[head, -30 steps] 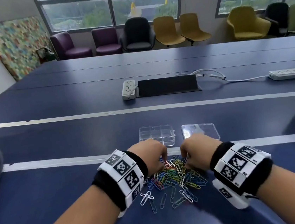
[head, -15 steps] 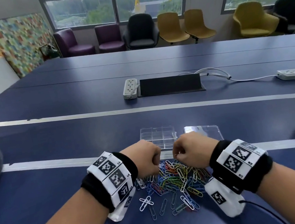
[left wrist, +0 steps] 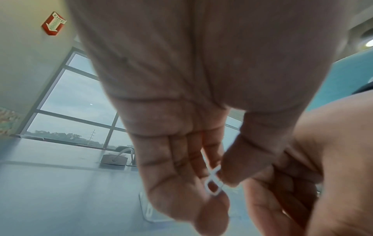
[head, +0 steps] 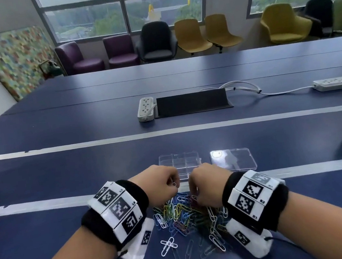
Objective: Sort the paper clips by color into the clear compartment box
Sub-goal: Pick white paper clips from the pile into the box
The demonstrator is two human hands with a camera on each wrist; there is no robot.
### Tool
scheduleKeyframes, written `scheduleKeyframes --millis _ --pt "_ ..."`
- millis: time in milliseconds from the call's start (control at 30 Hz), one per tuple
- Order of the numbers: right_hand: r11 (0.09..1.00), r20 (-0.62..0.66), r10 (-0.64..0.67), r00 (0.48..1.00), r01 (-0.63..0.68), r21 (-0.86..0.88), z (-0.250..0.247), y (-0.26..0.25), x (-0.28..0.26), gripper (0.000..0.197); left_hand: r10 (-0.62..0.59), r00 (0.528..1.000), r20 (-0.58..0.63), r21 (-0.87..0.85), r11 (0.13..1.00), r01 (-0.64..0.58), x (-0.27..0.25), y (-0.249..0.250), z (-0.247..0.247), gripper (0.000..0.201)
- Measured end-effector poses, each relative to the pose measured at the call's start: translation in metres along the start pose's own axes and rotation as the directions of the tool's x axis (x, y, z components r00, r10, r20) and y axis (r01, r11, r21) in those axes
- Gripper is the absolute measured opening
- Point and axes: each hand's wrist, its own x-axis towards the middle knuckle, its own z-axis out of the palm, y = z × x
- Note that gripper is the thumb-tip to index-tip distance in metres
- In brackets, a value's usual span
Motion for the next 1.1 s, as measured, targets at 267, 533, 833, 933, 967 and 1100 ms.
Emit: scheduleKeyframes --millis 267,533,833,933,967,1100 --pt "0.978 0.014 -0.032 0.999 0.029 0.207 -0.012 0.010 -0.003 0.018 -0.096 0.995 0.036 0.017 0.995 0.095 -0.006 -0.010 0.004 0.008" --pt "0.694 0.192 0.071 0.979 -0.187 0.695 -0.012 0.025 0.002 0.030 -0.183 0.983 0.004 0.122 0.976 0.182 0.002 -0.010 0.008 0.031" --pt "0.985 0.019 -0.033 0.999 0.029 0.173 -0.003 0.019 -0.005 0.018 -0.174 0.984 0.034 0.131 0.977 0.168 0.006 -0.003 0.012 0.012" --pt "0.987 0.013 -0.062 0.998 0.060 0.151 -0.001 0.014 -0.004 0.016 -0.154 0.987 0.041 0.141 0.979 0.147 0.006 0.000 0.012 0.011" --pt "0.986 0.018 -0.072 0.997 0.068 0.155 -0.001 0.014 -0.003 0.014 -0.147 0.988 0.041 0.137 0.981 0.141 0.006 0.000 0.012 0.010" --pt "0.967 0.044 -0.057 0.997 0.044 0.250 -0.007 0.019 -0.001 0.006 -0.129 0.991 0.029 0.069 0.990 0.127 0.003 -0.002 0.011 0.009"
